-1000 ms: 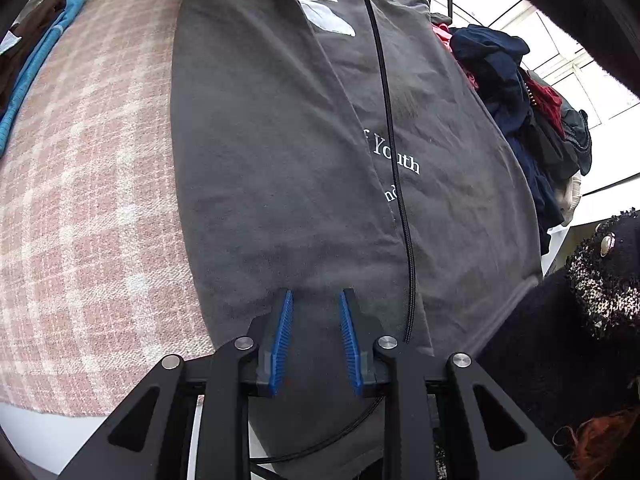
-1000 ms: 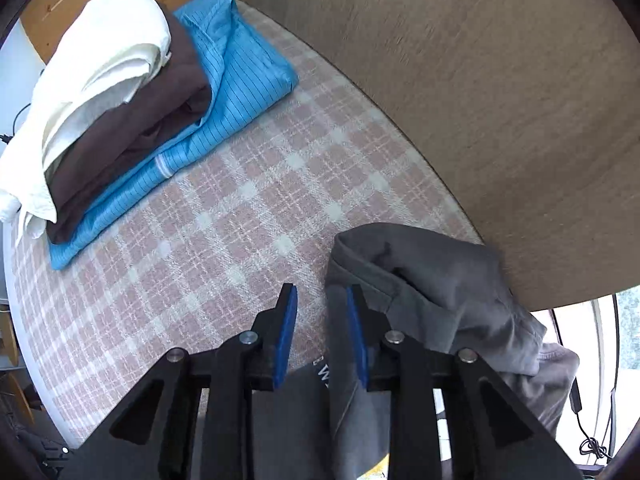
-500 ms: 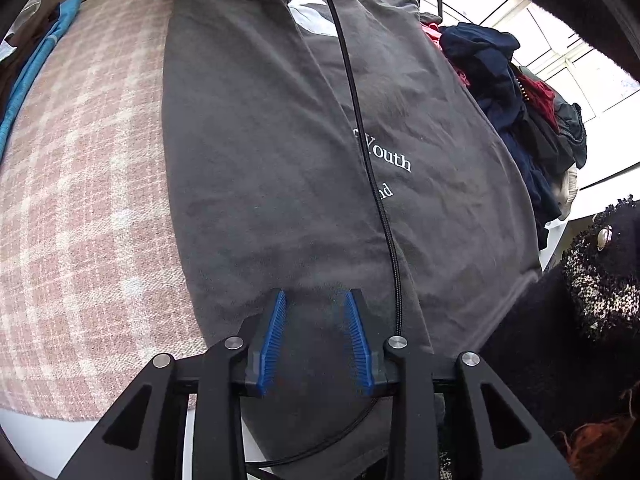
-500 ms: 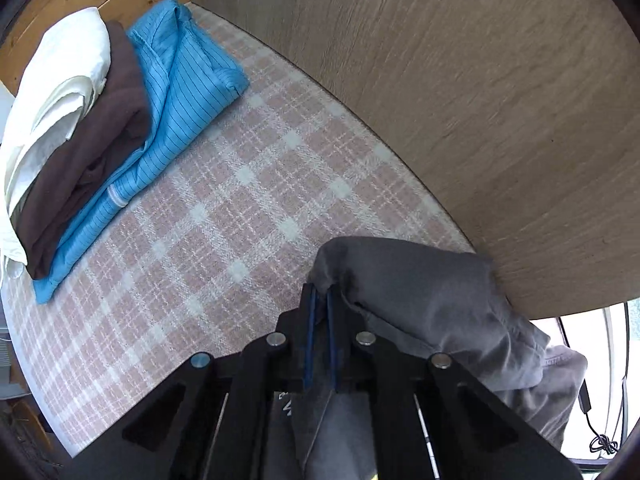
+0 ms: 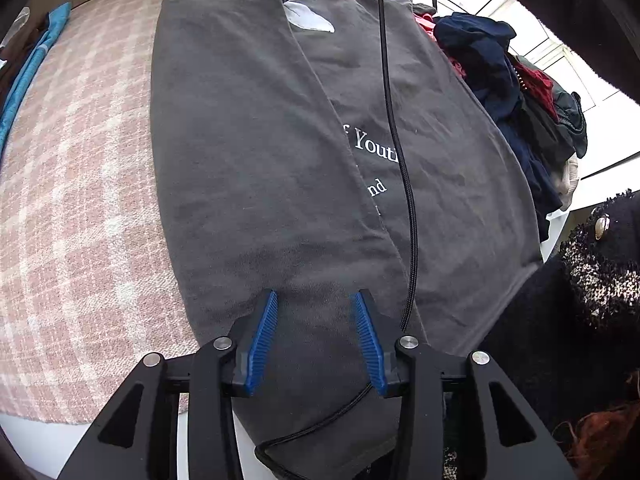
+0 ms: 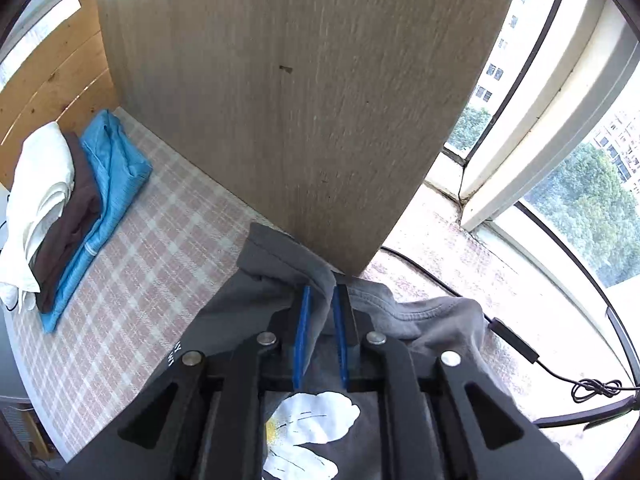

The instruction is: Fold clothes

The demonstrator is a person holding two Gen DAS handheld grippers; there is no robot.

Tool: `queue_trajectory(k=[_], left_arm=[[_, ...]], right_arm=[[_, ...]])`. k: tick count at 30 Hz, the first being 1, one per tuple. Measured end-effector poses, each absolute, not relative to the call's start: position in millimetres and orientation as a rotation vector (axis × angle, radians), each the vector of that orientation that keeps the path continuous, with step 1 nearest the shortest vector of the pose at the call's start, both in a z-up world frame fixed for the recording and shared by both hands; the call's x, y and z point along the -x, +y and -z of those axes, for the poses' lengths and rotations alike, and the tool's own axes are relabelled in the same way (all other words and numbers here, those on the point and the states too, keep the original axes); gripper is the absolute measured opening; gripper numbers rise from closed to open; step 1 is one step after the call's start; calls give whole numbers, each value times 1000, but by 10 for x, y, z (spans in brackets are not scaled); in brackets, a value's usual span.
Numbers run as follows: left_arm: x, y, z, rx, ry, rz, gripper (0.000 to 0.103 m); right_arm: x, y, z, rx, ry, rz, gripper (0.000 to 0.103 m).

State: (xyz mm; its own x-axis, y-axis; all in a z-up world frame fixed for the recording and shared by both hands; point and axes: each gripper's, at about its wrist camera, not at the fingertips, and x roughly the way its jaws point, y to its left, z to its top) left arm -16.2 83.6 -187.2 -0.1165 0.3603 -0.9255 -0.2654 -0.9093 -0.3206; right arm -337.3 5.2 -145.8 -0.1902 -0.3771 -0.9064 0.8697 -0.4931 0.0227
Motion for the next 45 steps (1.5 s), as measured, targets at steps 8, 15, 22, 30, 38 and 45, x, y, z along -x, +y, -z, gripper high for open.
queue_trajectory(k=[8, 15, 22, 30, 38, 45], left_arm=[[178, 894, 1888, 1765, -81, -2066, 42], [168, 879, 1888, 1769, -97, -2071, 43], [145, 803, 1867, 1765, -101, -2067, 43], [133, 839, 1864, 1755, -88, -2061, 50], [121, 847, 1863, 1744, -91, -2066, 53], [68, 781, 1856, 1721, -119, -2079, 49]], right_arm=[[3030, -504, 1611, -1061, 941, 1699, 31], [2802, -937, 1885, -984, 1208, 1594, 34], [2905, -1031, 1975, -1083, 1198, 1517, 4], [2999, -923, 1568, -964, 1065, 1679, 4], [2939, -672, 1024, -898, 961, 1794, 29], [2807, -221, 258, -896, 754, 1818, 38]])
